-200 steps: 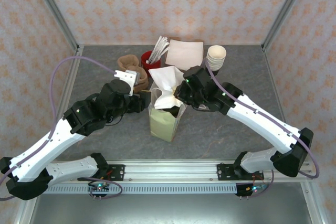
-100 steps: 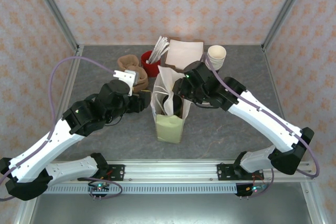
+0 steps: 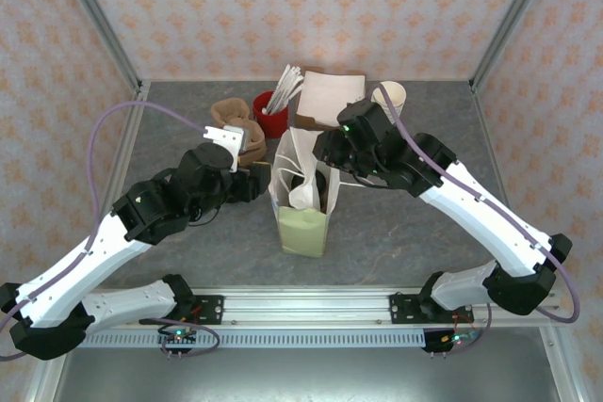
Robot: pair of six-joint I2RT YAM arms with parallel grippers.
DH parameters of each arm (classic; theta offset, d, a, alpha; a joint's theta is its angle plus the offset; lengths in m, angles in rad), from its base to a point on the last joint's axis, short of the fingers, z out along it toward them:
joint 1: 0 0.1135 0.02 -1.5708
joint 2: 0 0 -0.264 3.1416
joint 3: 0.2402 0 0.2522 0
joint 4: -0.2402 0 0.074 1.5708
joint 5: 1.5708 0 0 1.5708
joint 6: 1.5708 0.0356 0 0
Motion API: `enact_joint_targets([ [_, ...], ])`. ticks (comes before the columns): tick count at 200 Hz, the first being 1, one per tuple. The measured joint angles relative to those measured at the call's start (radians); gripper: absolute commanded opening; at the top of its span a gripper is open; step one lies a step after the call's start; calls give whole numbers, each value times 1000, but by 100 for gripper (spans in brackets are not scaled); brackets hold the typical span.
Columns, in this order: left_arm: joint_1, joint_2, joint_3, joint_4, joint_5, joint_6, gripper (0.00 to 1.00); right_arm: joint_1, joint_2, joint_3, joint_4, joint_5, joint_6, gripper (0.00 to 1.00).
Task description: Pack the takeout coffee
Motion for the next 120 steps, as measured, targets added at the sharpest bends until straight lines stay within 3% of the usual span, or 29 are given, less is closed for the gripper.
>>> enact_joint_targets([
  [64, 0, 1, 0, 0, 0, 3, 70, 60, 21, 43, 32, -69, -57, 49],
  [120, 1, 48, 7, 16, 94, 103, 68, 66, 56, 47, 22, -30, -80, 48],
])
